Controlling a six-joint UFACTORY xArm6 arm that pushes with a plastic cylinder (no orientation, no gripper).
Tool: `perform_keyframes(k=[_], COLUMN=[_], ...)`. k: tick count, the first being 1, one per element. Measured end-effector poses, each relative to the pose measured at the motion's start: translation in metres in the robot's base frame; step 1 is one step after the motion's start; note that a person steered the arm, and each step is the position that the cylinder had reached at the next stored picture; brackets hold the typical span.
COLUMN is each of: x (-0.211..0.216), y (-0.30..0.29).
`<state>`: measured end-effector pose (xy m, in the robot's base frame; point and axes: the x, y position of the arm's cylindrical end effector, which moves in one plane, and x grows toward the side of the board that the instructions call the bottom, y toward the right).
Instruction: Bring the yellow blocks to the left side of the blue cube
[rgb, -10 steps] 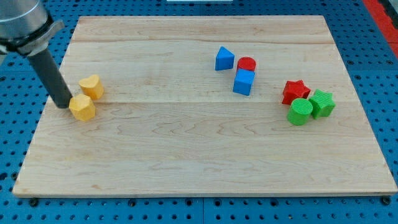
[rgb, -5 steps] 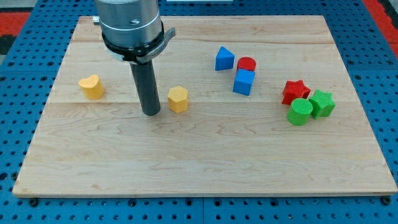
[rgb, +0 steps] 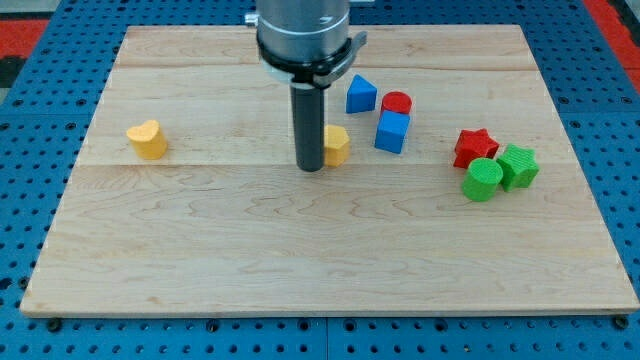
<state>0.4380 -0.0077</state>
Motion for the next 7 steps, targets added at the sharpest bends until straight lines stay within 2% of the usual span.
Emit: perform_keyframes(k=[2,5,6,7], x=[-0.008,0.014,0.013,-0.007], y=[-0.004,-0.228,-0.282,-0.278])
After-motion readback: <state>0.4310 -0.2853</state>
